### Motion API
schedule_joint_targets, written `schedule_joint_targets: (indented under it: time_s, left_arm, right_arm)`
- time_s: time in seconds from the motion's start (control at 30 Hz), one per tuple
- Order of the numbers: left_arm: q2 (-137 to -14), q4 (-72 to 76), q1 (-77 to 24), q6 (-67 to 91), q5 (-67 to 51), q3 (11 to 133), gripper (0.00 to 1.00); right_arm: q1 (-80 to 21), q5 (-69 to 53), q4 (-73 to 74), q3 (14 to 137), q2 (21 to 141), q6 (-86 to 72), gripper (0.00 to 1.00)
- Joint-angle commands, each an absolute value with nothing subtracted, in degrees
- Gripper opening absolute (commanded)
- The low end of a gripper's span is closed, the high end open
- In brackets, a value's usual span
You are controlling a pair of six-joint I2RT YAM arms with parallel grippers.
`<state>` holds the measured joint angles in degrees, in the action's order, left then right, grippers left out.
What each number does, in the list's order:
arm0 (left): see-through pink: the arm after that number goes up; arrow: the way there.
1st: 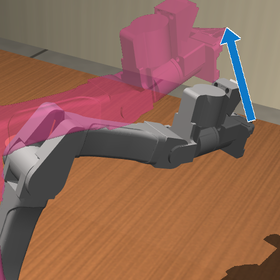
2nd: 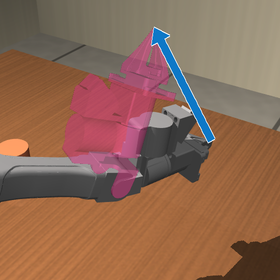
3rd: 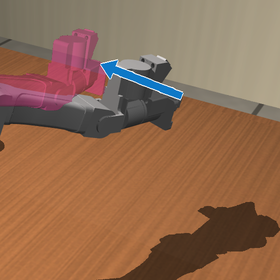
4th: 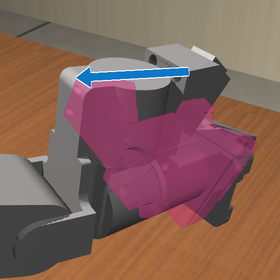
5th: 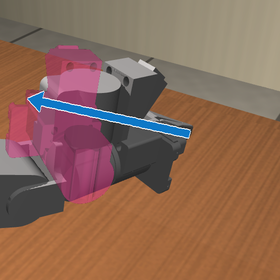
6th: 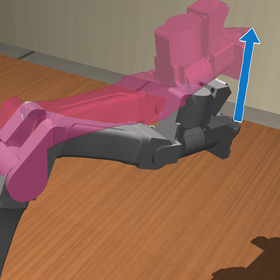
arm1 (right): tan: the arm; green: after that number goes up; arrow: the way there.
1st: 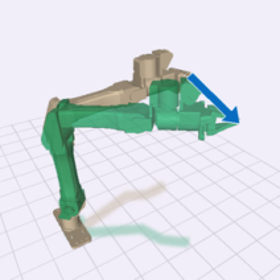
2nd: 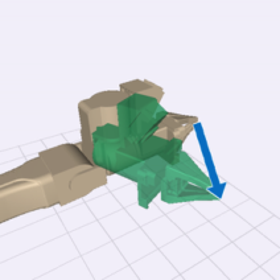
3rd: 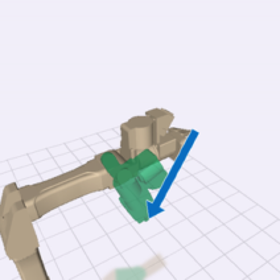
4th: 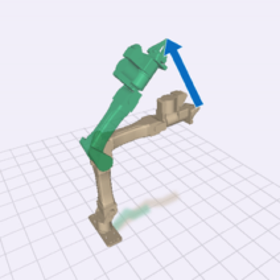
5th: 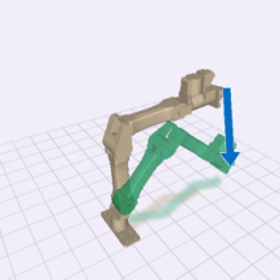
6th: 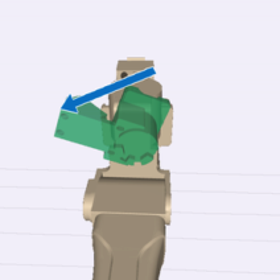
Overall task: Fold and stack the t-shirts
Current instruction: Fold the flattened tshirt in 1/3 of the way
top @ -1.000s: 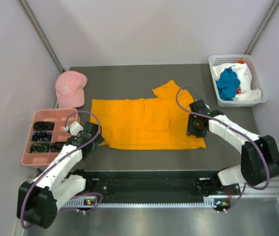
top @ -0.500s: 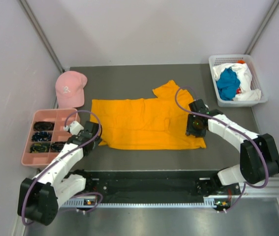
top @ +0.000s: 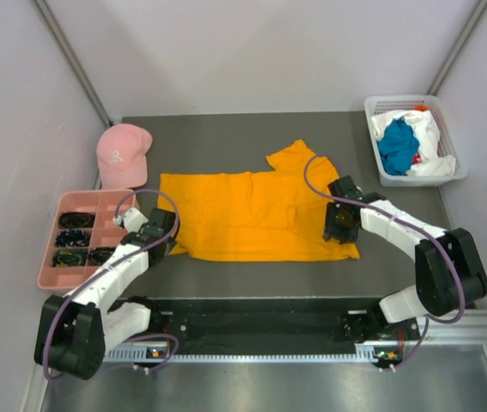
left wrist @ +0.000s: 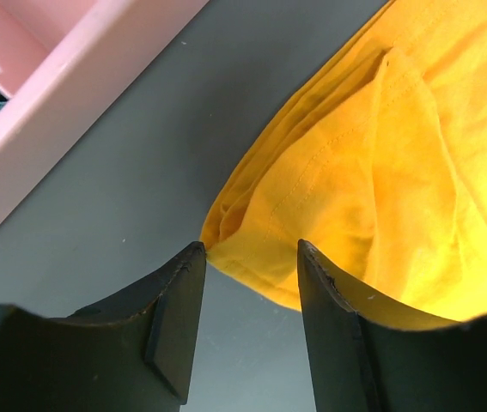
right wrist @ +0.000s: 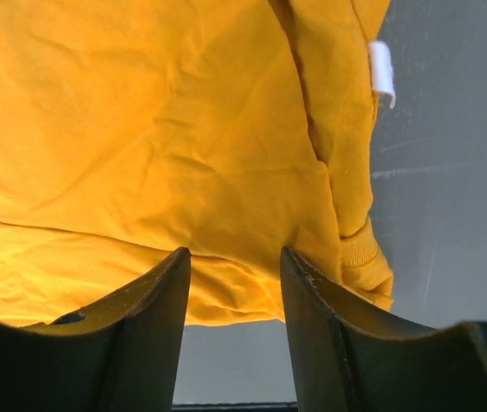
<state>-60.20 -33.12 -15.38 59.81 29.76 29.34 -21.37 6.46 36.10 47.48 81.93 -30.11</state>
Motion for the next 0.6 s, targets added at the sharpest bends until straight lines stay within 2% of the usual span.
schedule_joint_targets:
  time_s: [0.0,0.13,0.2,0.27,0.33,0.37,0.57]
  left_arm:
    - [-61.87,-29.27,-14.85,59.06,30.94,28.83,0.52]
    - [-62.93,-29.09,-14.77,59.06,30.59,28.57,0.52]
    - [-62.93,-29.18,-14.77,59.06,30.50,28.39,0.48]
    - [-62.49,-29.53,-14.68,58.98,30.67,28.39,0.31]
    - [-62.23,-29.97,-14.59,58.97,30.85,28.56,0.04]
    - [-62.14,-30.32,-14.59,59.06,30.94,28.65,0.00]
    - [-62.14,-33.57,-14.24,56.70,31.81,31.46,0.00]
  right_arm:
    - [-21.62,6.15,34.80,46.76,82.88,-30.59,0.47]
    - [-21.62,6.07,34.63,46.93,83.23,-30.50,0.47]
    - [-21.62,6.15,34.54,47.02,83.49,-30.41,0.47]
    - [-21.71,6.07,34.28,47.11,83.76,-30.32,0.47]
    - [-21.62,5.89,34.02,47.11,84.37,-30.23,0.47]
    - [-21.62,5.71,33.93,47.02,84.46,-30.15,0.47]
    - [-21.53,5.54,33.58,47.11,84.99,-30.06,0.47]
